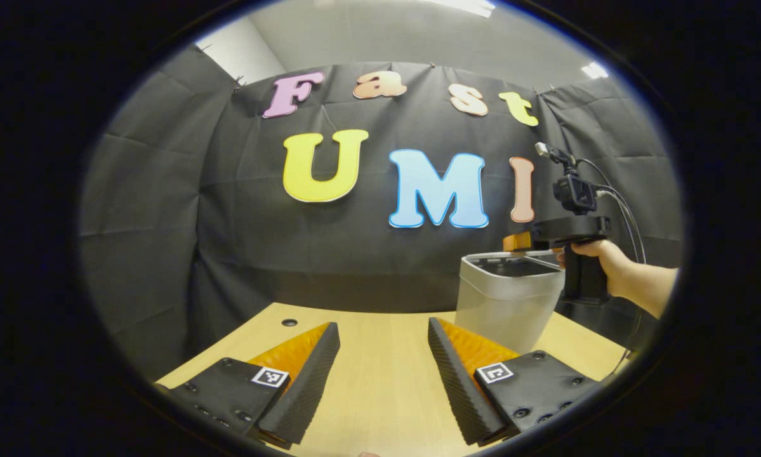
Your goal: Press the lid of the desktop garbage bin to open it, pick up the crumpled paper on the desktop and throw it into the bin, then pick up the pop can on the desktop and drop it into the bin, and finally close the garbage bin lid.
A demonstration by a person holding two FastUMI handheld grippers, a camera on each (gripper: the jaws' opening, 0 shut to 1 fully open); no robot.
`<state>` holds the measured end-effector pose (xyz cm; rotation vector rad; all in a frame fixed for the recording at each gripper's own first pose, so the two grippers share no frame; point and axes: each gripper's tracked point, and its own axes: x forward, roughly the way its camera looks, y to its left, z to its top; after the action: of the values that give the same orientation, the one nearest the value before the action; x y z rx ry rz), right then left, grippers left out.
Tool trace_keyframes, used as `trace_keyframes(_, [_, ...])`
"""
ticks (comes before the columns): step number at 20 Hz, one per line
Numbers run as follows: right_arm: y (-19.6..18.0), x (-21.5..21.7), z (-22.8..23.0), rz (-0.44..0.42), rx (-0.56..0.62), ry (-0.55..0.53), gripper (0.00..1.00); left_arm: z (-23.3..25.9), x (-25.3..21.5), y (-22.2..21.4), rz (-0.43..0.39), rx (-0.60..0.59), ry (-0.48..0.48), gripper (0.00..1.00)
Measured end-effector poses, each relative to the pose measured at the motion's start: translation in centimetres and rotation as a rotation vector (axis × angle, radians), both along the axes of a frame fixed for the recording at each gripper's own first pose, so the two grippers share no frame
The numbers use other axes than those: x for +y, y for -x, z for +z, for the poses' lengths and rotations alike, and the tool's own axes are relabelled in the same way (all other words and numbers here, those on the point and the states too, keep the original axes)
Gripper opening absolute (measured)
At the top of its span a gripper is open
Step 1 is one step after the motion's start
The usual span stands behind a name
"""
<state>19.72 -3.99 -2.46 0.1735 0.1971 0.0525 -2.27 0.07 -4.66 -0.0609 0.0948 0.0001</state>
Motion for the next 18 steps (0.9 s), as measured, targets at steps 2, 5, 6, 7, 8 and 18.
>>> trace_keyframes(2, [-0.1, -0.1, -0.3, -0.015, -0.020, 0.003, 0.95, 0.0, 0.3, 0.0, 0.008, -0.002, -0.002, 0.94])
trace_keyframes(5, [-0.1, 0.3, -1.5, -0.008, -0.042, 0.036, 0.95, 0.0, 0.8, 0.2, 0.022, -0.003, -0.003, 0.94])
trace_keyframes(6, [-0.2, 0.4, -2.4, 0.002, -0.025, 0.045, 0.95, -0.1, 1.0, 0.1, 0.025, -0.002, -0.003, 0.90])
trace_keyframes(7, [0.0, 0.4, -2.3, 0.003, -0.041, 0.050, 0.94, 0.0, 1.2, 0.1, 0.030, -0.001, -0.004, 0.90])
trace_keyframes(8, [0.1, 0.1, -1.9, -0.003, -0.061, 0.048, 0.96, -0.1, 1.2, 0.2, 0.033, -0.001, -0.004, 0.90])
trace_keyframes(18, [0.2, 0.4, -3.2, -0.026, -0.123, 0.042, 0.98, -1.1, 0.8, -0.4, 0.030, 0.029, -0.010, 0.90])
